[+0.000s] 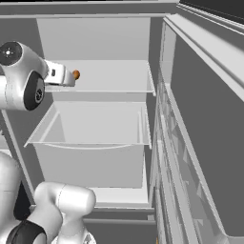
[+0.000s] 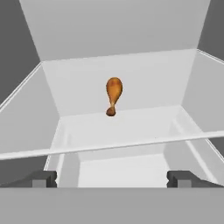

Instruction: Place one sweet potato and one chicken drumstick in each tupperware on the nearby counter, to pack two identical lunches.

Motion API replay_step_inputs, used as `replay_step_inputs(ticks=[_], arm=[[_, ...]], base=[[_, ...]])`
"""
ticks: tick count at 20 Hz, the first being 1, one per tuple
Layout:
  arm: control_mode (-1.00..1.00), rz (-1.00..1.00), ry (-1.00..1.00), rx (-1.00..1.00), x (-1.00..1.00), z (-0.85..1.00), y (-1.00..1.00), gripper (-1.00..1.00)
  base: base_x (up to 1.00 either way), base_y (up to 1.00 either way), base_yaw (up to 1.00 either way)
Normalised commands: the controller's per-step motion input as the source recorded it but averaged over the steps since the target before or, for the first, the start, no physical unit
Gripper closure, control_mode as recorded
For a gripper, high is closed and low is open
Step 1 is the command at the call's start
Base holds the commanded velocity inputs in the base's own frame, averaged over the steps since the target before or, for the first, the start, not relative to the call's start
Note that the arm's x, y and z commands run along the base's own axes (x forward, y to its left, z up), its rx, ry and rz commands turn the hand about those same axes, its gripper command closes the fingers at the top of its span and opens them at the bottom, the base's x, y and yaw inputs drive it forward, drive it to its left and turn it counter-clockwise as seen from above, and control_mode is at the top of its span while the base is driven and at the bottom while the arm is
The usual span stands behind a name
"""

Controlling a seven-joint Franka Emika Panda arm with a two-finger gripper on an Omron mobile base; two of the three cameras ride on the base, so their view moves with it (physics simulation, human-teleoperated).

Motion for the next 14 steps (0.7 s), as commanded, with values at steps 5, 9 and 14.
replay_step_inputs(ticks=[5,9,14], arm=[[-1.00,-0.01,0.18,0.01,0.84,-0.12,0.03,-1.00],[-1.00,0.00,0.10,0.00,0.90,-0.24,0.00,-1.00],[-1.00,0.00,0.06,0.00,0.93,-0.38,0.02,-1.00]], base=[[0.00,0.00,0.00],[0.00,0.00,0.00],[0.00,0.00,0.00]])
